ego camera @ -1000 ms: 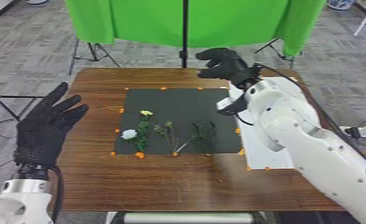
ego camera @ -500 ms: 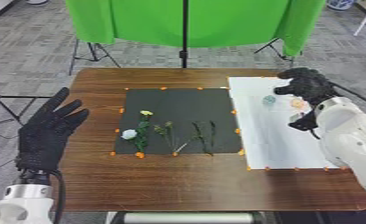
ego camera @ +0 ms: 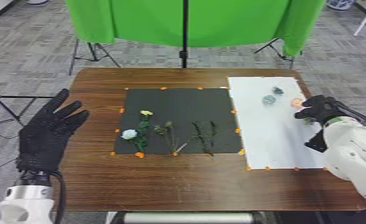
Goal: Arrange flowers
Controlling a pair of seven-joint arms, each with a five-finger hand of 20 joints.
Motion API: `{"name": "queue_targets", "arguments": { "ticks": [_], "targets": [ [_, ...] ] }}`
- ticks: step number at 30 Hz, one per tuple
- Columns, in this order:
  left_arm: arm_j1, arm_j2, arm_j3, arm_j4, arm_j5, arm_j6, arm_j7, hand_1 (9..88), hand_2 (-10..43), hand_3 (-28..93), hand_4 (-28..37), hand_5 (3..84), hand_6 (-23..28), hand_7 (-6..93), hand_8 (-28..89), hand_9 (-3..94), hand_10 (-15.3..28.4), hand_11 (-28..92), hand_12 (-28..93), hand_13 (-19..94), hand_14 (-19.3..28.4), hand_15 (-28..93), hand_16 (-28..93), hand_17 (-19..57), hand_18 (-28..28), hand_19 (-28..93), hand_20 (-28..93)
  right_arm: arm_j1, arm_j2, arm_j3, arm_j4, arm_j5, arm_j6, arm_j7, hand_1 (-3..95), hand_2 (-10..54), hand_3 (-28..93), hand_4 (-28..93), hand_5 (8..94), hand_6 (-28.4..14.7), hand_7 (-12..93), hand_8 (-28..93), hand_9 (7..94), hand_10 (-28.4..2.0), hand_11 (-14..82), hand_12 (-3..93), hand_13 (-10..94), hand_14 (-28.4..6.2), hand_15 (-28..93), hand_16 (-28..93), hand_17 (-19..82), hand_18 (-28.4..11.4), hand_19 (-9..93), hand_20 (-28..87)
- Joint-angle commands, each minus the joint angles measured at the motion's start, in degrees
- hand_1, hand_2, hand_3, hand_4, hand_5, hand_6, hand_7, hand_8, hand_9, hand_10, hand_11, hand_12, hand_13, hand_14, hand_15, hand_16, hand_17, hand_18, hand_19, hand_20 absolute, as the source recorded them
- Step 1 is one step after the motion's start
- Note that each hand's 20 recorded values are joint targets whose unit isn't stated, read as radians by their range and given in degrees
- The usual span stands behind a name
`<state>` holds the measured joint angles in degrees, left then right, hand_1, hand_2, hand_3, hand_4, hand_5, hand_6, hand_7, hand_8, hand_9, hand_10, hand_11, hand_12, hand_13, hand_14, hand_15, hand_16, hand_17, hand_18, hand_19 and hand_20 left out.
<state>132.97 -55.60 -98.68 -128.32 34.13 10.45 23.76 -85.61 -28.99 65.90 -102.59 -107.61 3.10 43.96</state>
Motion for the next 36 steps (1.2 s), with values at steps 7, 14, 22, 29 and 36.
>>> {"name": "queue_targets", "arguments": {
  "ticks": [7,14,22,29,36],
  "targets": [
    [-0.1,-0.5,0.4,0.26,-0.09,0.12,-0.76,24.1,5.5,80,-24.1,35.6,7.8,12.8,-10,34.5,19.1,23,11,27,27.4,51,-7,-6.4,28.4,54,19,10.5,0.7,-16.5,6.4,-6.7,1.0,7.4,39.6,-9.5,81,-28,53.6,4.2,18,-15,62.8,-15.5,19.7,13.1,59,-12.4,51,9,23,-24.0,79,33],
    [0.4,-0.78,0.37,0.15,-0.1,0.14,-0.85,24.1,5.5,80,-24.0,35.7,7.9,12.9,-10,34.6,19.1,23,11,27,27.4,51,-7,-6.4,28.4,54,19,14.9,2.0,-25.9,7.9,-11.5,10.5,9.7,60.1,-9.5,64,-28,81.4,1.9,21,0,92.1,-6.9,9.2,31.1,83,-1.8,48,24,39,-20.0,93,28],
    [1.9,-0.94,-0.84,-0.18,-0.48,0.65,-0.56,24.2,5.5,80,-24.0,35.6,7.8,12.9,-10,34.6,19.1,23,11,27,27.4,51,-7,-6.4,28.4,54,19,16.8,1.1,-25.0,3.0,-17.5,15.3,6.9,61.3,-9.5,65,-28,86.3,1.5,22,2,93.7,-5.9,15.9,30.1,88,-1.9,50,23,42,-20.1,93,34],
    [3.8,-2.29,-3.01,-0.74,-0.4,1.14,-1.18,24.2,5.5,80,-24.0,35.6,7.8,12.9,-10,34.6,19.1,23,11,27,27.5,51,-7,-6.4,28.4,54,19,26.0,-7.2,-29.6,-3.0,-17.7,14.9,-2.5,59.8,-9.5,68,-28,86.8,1.5,21,2,93.7,-6.1,16.7,30.3,88,-2.1,50,23,42,-20.3,93,35],
    [4.3,-2.25,-3.31,-1.07,-0.45,1.33,-0.89,24.0,5.3,80,-24.0,35.6,7.8,13.0,-10,34.6,19.1,23,11,27,27.5,51,-7,-6.4,28.4,54,19,39.3,-22.8,-42.9,1.6,-16.5,12.4,-8.2,59.1,-9.5,69,-28,86.8,1.3,21,3,93.7,-6.6,17.3,30.7,88,-2.5,52,23,41,-20.3,93,37]
  ]
}}
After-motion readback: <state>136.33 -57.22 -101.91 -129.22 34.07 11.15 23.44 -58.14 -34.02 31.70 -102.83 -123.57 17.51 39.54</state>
